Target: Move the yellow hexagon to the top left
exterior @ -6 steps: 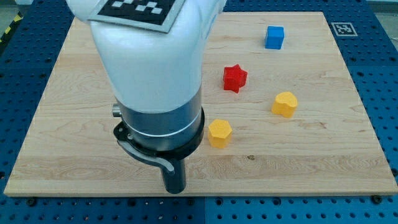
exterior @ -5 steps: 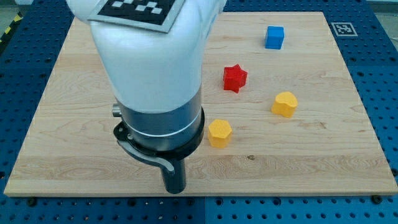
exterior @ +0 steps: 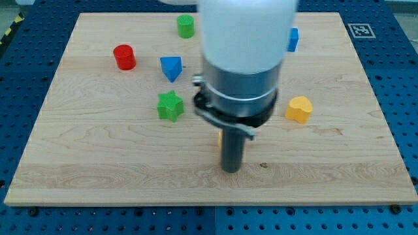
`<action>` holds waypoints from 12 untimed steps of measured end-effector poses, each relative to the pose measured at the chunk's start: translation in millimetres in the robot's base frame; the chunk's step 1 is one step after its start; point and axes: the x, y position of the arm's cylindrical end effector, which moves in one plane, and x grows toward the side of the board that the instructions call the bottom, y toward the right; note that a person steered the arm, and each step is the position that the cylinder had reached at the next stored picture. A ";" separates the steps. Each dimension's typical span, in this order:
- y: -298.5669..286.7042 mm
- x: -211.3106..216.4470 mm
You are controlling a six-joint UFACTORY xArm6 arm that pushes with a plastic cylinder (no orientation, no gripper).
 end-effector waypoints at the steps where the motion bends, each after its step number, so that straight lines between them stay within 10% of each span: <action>1: 14.0 -2.7; 12: -93.1 -131.0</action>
